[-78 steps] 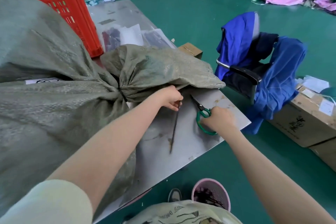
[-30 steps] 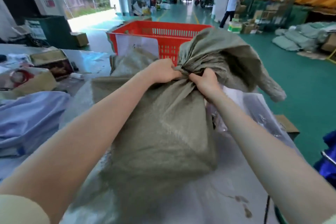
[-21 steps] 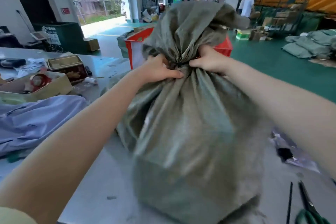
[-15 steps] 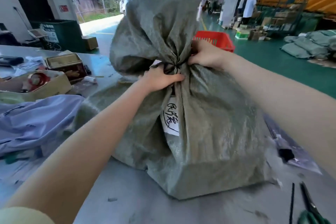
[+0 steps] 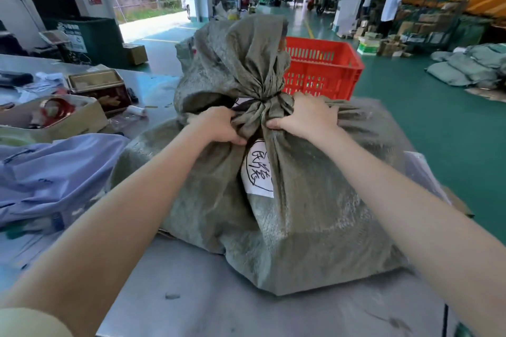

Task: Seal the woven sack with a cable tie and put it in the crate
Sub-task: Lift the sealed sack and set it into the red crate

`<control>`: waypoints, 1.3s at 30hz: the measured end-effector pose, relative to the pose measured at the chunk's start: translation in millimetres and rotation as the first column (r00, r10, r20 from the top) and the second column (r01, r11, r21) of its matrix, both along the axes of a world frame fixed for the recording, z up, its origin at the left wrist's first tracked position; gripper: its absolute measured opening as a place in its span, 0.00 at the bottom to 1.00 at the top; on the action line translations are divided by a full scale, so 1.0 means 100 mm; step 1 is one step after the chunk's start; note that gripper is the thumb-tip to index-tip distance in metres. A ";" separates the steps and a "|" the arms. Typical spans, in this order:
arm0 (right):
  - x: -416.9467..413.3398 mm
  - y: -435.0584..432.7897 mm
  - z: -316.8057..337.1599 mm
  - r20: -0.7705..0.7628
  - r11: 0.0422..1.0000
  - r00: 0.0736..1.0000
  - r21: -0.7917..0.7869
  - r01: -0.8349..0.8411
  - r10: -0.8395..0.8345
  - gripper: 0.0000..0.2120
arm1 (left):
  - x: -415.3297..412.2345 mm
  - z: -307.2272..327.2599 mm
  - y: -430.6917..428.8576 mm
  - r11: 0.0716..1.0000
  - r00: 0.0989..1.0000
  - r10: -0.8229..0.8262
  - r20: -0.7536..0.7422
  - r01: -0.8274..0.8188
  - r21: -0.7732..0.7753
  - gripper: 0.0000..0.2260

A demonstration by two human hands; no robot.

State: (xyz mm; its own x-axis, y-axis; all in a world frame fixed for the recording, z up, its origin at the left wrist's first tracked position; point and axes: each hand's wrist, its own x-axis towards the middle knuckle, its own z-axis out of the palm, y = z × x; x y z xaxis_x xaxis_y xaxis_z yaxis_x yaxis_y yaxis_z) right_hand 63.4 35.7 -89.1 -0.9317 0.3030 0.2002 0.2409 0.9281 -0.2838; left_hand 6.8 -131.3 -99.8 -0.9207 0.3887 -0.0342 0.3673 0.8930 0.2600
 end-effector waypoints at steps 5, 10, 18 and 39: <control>0.10 -0.15 -0.05 -0.237 0.994 0.969 0.074 0.086 -0.067 0.20 | 0.10 0.03 0.09 0.903 0.976 0.112 -0.185 -0.023 0.429 0.08; 0.08 -0.14 0.33 -0.400 0.993 0.913 0.061 0.106 -0.072 0.14 | 0.08 0.39 0.17 0.799 0.959 0.141 -0.245 0.035 0.600 0.03; -0.11 -0.09 1.57 -0.512 0.982 0.855 0.103 0.158 -0.084 0.16 | -0.11 1.56 0.30 0.734 0.891 0.160 -0.426 0.182 0.655 0.03; -0.81 0.28 2.99 -0.794 0.962 0.606 0.124 0.242 -0.050 0.15 | -0.91 3.06 0.72 0.568 0.719 0.267 -0.642 0.421 0.707 0.10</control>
